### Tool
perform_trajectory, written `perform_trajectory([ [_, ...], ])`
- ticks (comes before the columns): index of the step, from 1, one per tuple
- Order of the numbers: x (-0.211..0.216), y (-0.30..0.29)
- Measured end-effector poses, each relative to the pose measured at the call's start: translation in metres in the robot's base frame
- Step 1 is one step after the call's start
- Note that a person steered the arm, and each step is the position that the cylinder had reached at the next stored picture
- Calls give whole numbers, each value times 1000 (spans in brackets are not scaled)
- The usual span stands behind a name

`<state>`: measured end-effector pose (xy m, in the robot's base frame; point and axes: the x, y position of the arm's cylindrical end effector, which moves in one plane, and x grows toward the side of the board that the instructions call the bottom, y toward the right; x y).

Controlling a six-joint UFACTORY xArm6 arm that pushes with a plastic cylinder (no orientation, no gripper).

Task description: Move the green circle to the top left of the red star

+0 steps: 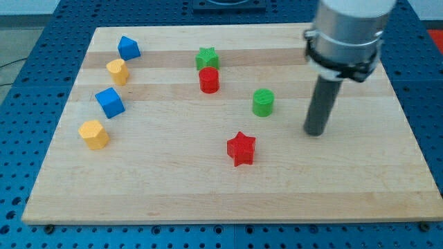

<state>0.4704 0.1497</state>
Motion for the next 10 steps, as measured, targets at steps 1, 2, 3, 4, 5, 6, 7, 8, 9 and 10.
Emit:
perform_trajectory([
  [1, -39, -9],
  [2, -68, -45],
  [3, -64, -98],
  [4, -56, -120],
  [5, -49, -91],
  [6, -33, -78],
  [7, -38, -121],
  [8, -31, -135],
  [9, -15, -113],
  [10, 7, -120],
])
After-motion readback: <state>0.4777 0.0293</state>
